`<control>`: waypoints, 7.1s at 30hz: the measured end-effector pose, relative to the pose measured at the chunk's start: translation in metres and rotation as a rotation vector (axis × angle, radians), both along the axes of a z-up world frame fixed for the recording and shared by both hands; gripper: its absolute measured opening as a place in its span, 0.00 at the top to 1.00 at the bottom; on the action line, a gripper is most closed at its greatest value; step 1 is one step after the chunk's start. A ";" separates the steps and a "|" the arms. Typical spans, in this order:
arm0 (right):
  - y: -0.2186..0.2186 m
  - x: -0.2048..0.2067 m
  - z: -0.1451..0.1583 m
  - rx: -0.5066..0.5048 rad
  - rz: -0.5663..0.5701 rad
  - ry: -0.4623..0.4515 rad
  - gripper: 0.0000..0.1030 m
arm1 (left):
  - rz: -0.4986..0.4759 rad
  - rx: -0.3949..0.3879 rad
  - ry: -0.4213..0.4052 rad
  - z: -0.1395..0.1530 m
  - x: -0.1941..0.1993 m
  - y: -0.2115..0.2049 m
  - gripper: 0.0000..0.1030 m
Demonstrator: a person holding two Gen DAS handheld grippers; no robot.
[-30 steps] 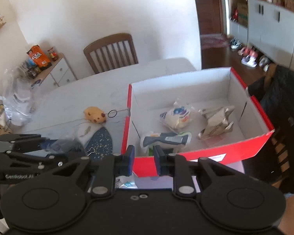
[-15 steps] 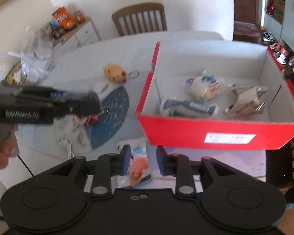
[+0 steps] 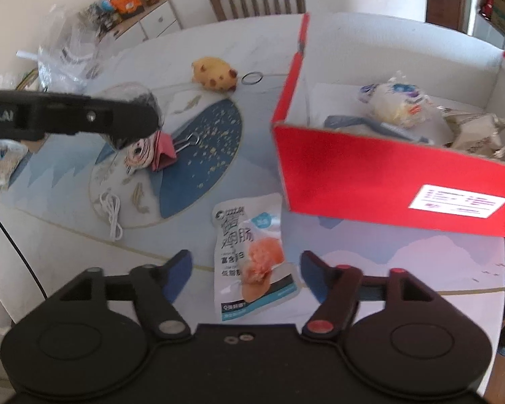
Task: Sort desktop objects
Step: 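Carry the black bag with left tool while right tool carries the sausage pack to the box, then lower and release the black bag with left tool while right tool releases the sausage pack in the box, then move both tools back over the doll keychain and cable on the table, then grasp the plush doll keychain with left tool while right tool grasps the white USB cable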
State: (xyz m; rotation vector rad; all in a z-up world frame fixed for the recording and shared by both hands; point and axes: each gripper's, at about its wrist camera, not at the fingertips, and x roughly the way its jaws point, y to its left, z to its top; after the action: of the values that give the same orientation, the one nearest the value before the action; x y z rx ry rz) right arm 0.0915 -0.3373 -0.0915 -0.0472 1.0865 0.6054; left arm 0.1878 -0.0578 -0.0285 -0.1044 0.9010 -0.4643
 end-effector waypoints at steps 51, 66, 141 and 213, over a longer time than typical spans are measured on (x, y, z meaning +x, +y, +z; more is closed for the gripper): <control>-0.005 -0.015 0.024 -0.021 -0.013 -0.040 0.44 | -0.012 -0.013 0.001 0.006 -0.008 -0.003 0.55; -0.072 0.004 0.083 0.017 -0.128 -0.127 0.44 | -0.089 -0.027 -0.053 0.024 0.011 -0.061 0.55; -0.125 0.151 0.035 -0.111 -0.198 -0.101 0.36 | -0.147 0.170 0.042 -0.021 0.126 -0.173 0.33; 0.160 -0.048 -0.011 -0.071 0.012 -0.111 0.06 | -0.085 0.161 -0.070 -0.064 0.030 0.089 0.00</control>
State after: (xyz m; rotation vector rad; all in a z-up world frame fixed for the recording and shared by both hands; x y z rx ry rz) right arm 0.0436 -0.1768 -0.1025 -0.1475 1.0009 0.5683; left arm 0.2183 0.0311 -0.0924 0.0964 0.8729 -0.4699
